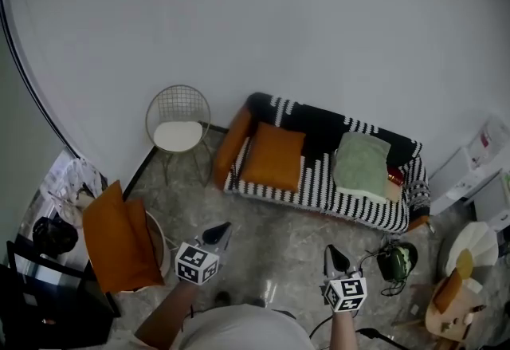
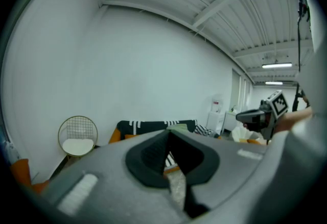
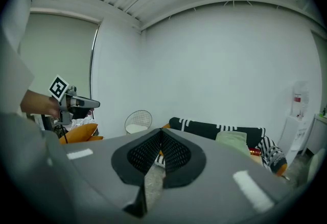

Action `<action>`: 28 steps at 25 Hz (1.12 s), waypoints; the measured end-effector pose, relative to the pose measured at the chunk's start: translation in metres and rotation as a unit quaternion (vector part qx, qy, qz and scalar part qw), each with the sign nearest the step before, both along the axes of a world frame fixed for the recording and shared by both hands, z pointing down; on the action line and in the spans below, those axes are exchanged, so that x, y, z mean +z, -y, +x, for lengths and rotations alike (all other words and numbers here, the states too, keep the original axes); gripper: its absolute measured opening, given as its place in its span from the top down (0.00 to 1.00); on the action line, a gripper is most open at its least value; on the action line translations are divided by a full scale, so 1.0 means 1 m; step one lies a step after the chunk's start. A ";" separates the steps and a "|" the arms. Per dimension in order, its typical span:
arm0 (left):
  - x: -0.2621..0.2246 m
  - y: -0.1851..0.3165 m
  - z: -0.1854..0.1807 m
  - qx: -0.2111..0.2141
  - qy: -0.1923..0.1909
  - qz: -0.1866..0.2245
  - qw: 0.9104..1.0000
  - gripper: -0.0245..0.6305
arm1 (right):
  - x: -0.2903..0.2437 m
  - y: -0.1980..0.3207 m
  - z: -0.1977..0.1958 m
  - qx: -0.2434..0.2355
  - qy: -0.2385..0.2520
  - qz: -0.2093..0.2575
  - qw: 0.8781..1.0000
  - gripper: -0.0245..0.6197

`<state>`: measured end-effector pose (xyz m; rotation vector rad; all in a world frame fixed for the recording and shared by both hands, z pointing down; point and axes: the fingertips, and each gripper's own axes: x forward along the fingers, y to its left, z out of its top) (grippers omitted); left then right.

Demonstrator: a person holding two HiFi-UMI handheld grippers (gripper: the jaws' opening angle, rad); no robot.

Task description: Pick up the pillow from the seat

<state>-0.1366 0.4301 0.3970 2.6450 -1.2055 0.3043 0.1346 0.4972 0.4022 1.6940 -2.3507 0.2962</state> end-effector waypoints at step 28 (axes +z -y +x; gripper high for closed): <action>0.009 0.009 0.052 -0.019 0.002 0.000 1.000 0.96 | 0.023 0.021 0.045 -0.016 0.023 -0.012 1.000 0.95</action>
